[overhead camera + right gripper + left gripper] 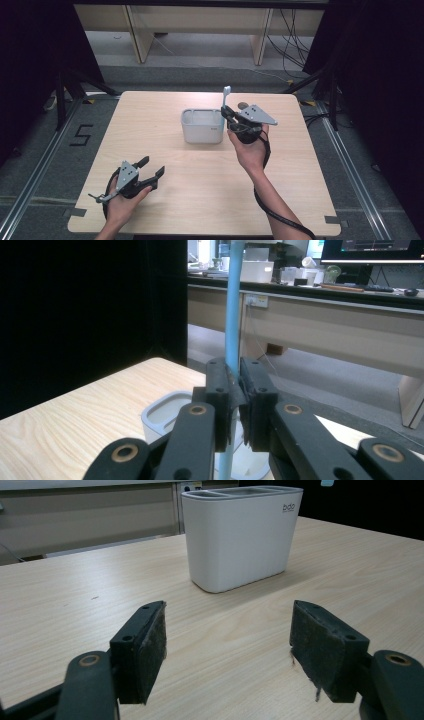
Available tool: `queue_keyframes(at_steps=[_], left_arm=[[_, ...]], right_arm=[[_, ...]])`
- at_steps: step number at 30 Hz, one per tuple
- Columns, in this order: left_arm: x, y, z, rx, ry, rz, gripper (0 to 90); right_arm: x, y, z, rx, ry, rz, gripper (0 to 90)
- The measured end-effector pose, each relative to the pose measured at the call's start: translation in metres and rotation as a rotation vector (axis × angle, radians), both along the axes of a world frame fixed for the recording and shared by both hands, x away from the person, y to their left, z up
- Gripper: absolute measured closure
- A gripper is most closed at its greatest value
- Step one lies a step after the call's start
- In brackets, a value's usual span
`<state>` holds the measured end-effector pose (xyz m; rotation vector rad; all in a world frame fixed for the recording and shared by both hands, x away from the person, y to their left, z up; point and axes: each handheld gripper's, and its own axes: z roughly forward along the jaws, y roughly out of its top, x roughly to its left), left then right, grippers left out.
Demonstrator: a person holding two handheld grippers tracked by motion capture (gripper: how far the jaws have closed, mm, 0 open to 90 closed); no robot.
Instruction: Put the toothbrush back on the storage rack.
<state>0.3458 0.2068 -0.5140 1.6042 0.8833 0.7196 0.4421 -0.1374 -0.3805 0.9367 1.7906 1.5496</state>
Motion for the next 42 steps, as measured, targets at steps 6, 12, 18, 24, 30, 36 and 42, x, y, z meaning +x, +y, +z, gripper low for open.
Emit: queue_keyframes(at_steps=[6,12,18,24,30,36,42], left_arm=[[0.0,-0.001,-0.003,0.008,-0.013,0.008,29.0],[0.0,-0.003,-0.005,0.028,-0.007,0.012,28.7],[0.001,-0.004,-0.009,0.027,-0.016,0.004,28.6],[0.0,-0.005,-0.009,0.036,-0.017,0.009,28.5],[-0.001,-0.005,-0.009,0.043,-0.022,0.011,28.7],[0.0,-0.005,-0.01,0.033,-0.036,0.009,28.8],[0.0,-0.005,-0.01,0.029,-0.041,0.01,28.9]], right_arm=[[0.007,0.0,0.003,-0.007,-0.025,-0.004,84.0],[0.013,0.002,0.011,-0.003,-0.028,-0.015,84.0],[0.021,0.005,0.016,0.006,-0.045,-0.016,83.9],[0.028,0.006,0.017,0.001,-0.049,-0.018,84.0],[0.035,0.006,0.016,-0.003,-0.056,-0.04,83.9],[0.041,0.007,0.015,0.004,-0.052,-0.051,83.9],[0.046,0.007,0.012,0.004,-0.061,-0.06,83.9]])
